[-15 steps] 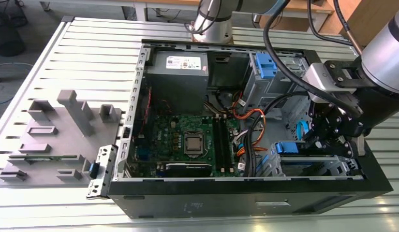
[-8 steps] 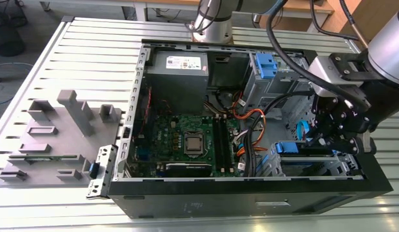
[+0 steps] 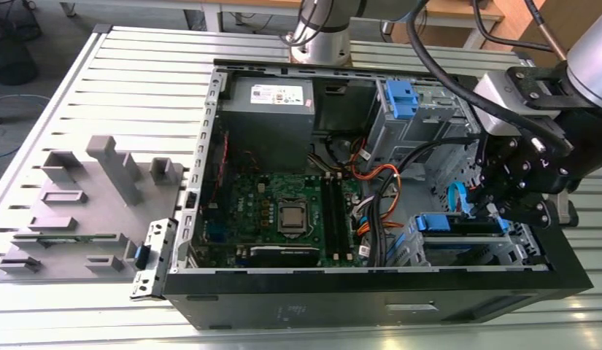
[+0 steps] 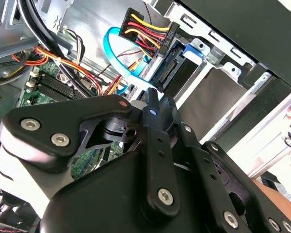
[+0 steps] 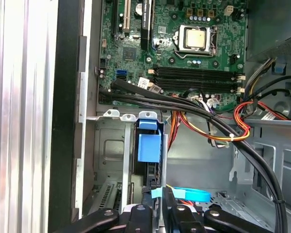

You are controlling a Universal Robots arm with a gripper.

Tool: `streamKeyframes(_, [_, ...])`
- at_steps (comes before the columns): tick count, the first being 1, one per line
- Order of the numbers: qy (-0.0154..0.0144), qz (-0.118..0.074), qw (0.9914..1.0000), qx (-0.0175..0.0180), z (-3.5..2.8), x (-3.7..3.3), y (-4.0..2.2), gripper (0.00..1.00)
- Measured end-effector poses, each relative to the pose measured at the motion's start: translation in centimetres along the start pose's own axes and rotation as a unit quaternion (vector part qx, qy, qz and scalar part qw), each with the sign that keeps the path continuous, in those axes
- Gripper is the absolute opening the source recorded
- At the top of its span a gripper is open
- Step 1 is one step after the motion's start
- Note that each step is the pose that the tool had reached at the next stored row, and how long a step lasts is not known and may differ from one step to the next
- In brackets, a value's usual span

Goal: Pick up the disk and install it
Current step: 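Insert the first disk wire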

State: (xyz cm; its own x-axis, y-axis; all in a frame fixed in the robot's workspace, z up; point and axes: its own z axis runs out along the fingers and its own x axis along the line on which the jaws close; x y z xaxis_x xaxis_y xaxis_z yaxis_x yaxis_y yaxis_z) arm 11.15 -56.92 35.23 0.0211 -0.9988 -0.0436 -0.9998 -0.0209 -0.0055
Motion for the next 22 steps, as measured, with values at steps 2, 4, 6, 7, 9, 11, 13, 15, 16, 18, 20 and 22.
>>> streamKeyframes(2, [0.0001,0.000,1.00000,0.0000,-0.01,0.02,-0.17,0.24])
streamKeyframes(4, [0.0000,0.000,1.00000,-0.0002,0.00,0.02,-0.66,0.24])
streamKeyframes(6, [0.0001,0.000,1.00000,-0.0005,-0.01,0.03,-1.14,0.24])
streamKeyframes(7, [0.0001,0.000,1.00000,-0.0005,0.00,0.03,-1.30,0.24])
streamKeyframes(9, [0.0001,0.000,1.00000,-0.0006,0.00,0.02,-1.39,0.24])
streamKeyframes(11, [0.0000,0.000,1.00000,-0.0005,0.00,0.03,-1.39,0.24])
streamKeyframes(13, [0.0000,0.000,1.00000,-0.0005,0.00,0.03,-1.40,0.24])
streamKeyframes(15, [0.0000,0.000,1.00000,-0.0005,-0.03,0.04,-1.41,0.24])
streamKeyframes(16, [0.0000,0.000,1.00000,-0.0005,-0.03,0.03,-1.40,0.24])
streamKeyframes(18, [0.0000,0.000,1.00000,-0.0005,-0.04,0.03,-1.40,0.24])
streamKeyframes(20, [0.0001,0.000,1.00000,-0.0005,-0.04,0.03,-1.40,0.24])
streamKeyframes(22, [0.0000,0.000,1.00000,-0.0005,-0.04,0.03,-1.41,0.24])
